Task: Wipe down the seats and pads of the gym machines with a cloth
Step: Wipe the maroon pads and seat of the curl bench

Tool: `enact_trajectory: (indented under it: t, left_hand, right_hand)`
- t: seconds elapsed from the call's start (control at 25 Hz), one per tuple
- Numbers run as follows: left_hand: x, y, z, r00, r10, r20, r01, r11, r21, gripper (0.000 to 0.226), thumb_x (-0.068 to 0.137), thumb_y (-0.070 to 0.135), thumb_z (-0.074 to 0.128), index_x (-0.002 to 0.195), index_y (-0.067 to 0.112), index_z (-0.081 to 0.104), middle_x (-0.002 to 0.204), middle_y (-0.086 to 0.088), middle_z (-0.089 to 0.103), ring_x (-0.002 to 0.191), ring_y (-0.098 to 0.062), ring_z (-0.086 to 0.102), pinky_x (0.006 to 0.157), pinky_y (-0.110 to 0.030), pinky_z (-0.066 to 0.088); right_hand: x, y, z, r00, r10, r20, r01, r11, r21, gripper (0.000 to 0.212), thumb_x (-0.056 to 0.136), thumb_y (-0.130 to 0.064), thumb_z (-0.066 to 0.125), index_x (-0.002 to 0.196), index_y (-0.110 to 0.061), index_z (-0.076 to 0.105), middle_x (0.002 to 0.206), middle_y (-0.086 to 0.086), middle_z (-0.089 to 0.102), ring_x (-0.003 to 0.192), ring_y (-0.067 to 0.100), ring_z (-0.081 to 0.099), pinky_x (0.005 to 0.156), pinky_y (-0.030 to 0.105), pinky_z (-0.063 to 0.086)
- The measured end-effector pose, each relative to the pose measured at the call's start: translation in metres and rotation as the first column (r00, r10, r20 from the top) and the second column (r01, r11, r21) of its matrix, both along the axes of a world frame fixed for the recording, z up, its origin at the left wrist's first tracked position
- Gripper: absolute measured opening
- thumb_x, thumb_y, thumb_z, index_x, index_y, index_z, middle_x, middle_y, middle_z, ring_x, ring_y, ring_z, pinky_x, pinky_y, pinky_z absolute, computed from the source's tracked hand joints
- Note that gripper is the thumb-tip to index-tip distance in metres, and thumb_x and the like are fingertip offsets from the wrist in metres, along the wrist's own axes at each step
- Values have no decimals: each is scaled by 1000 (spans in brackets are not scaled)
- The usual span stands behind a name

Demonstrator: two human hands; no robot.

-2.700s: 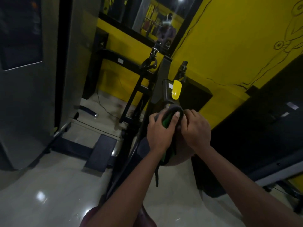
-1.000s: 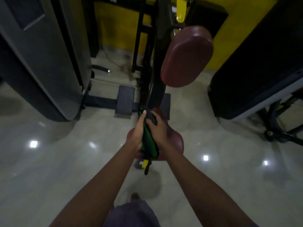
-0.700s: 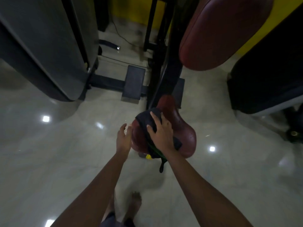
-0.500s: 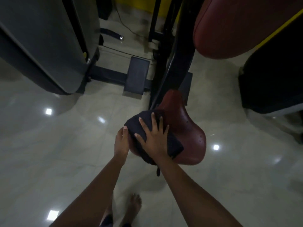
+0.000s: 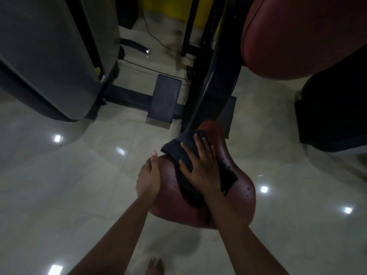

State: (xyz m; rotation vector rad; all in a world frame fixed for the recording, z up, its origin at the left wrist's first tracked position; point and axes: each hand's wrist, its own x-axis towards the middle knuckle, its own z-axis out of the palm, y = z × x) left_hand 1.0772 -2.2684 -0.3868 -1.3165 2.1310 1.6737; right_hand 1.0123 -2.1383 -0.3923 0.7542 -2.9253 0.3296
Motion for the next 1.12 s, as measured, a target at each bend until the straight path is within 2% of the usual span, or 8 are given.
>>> enact_trajectory:
  t: [0.12, 0.28, 0.4, 0.56, 0.76, 0.88, 1.0, 1.12]
  left_hand:
    - [-2, 7, -5, 994, -102, 45, 109, 967, -229, 60, 92, 60, 17, 129, 26, 50, 128, -9, 58, 117, -33, 52, 98, -43, 38]
    - [0, 6, -14, 991, -120, 63, 133, 948, -289, 60, 91, 61, 18, 127, 26, 50, 124, -10, 59, 113, -34, 54, 94, -42, 40]
    - [-2, 6, -17, 988, -124, 87, 144, 942, -301, 64, 90, 63, 17, 126, 22, 49, 122, -13, 60, 111, -35, 56, 93, -44, 43]
    - [-1, 7, -14, 987, -148, 56, 159, 929, -334, 56, 92, 58, 21, 129, 25, 48, 125, -11, 59, 113, -35, 55, 93, -42, 41]
    - [0, 8, -14, 986, -159, 53, 167, 921, -351, 59, 91, 60, 24, 130, 22, 47, 126, -12, 59, 113, -36, 55, 92, -44, 41]
    - [-2, 10, -14, 984, -164, 62, 175, 909, -377, 60, 91, 61, 25, 129, 20, 47, 124, -14, 59, 111, -38, 56, 91, -45, 41]
    - [-2, 10, -13, 982, -169, 82, 188, 904, -384, 60, 91, 60, 25, 130, 19, 46, 124, -16, 58, 111, -38, 55, 92, -45, 41]
    - [-2, 9, -13, 982, -175, 75, 190, 907, -377, 58, 93, 58, 26, 130, 17, 45, 124, -16, 58, 111, -39, 54, 92, -45, 40]
  right_hand:
    - [-51, 16, 6, 998, 1, -68, -3, 1000, -24, 49, 86, -44, 44, 125, -18, 59, 142, 17, 44, 129, 38, 42, 107, 53, 34]
    - [-30, 1, 9, 995, -95, -6, 95, 995, -22, 54, 85, -50, 40, 129, -23, 54, 147, 14, 37, 136, 36, 32, 111, 52, 28]
    - [7, -10, 6, 993, 99, 63, -102, 994, 47, 54, 79, -54, 40, 125, -29, 56, 142, 8, 45, 133, 30, 38, 112, 42, 21]
    - [-65, -1, 16, 985, 166, 36, -169, 982, 86, 54, 77, -54, 36, 105, -20, 69, 122, 8, 61, 116, 29, 53, 99, 40, 34]
    - [-96, 36, 13, 981, -168, 102, 183, 969, -168, 53, 86, -50, 43, 122, -15, 58, 125, 13, 57, 113, 31, 54, 93, 39, 43]
    - [-55, 70, 7, 829, -450, 332, 528, 826, -200, 56, 92, -50, 40, 134, -14, 46, 132, 14, 54, 120, 31, 50, 97, 37, 41]
    - [8, 56, 2, 800, -588, 120, 600, 791, -121, 64, 88, -55, 33, 137, -15, 45, 139, 15, 48, 124, 34, 48, 100, 43, 40]
    - [62, 15, 2, 767, -637, 77, 641, 765, -63, 66, 85, -58, 37, 139, -21, 41, 145, 17, 39, 131, 37, 38, 105, 51, 33]
